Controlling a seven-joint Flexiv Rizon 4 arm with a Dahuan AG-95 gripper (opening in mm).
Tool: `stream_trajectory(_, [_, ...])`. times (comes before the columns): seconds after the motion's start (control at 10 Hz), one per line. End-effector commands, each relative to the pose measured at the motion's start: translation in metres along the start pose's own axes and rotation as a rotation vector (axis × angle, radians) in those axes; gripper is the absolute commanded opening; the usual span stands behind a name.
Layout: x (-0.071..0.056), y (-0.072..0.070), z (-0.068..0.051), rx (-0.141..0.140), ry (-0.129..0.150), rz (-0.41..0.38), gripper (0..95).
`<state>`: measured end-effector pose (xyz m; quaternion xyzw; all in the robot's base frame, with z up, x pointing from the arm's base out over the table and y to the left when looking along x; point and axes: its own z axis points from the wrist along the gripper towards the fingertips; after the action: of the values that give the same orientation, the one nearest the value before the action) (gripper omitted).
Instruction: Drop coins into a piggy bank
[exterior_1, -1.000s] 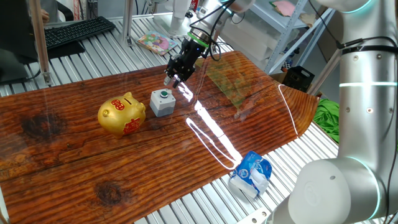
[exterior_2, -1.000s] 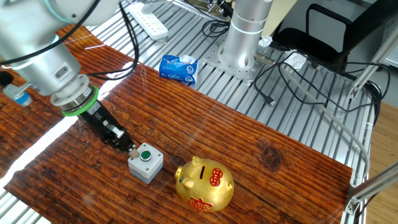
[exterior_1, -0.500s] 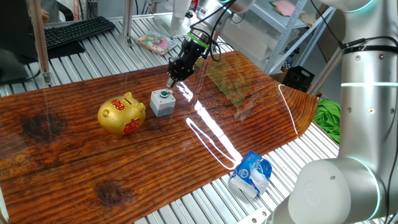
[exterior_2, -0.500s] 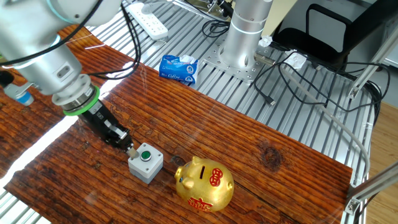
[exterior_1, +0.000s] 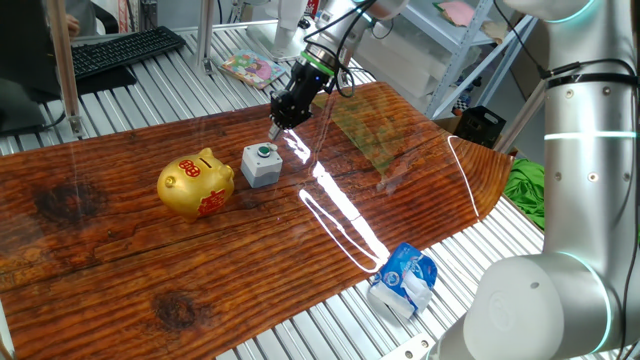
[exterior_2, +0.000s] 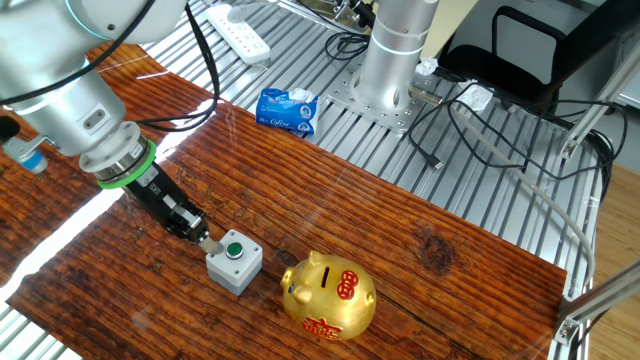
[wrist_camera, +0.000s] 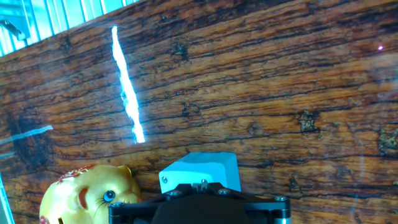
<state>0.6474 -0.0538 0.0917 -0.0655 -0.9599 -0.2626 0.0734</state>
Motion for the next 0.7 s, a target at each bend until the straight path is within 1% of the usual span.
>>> stream_trajectory(0.1, [0.0003,0.0005,0.0001,0.001,0.000,-0.007,0.0])
stream_trajectory(0.7, [0.0003,0.0005,0.0001,0.000,0.004,0.000,0.0])
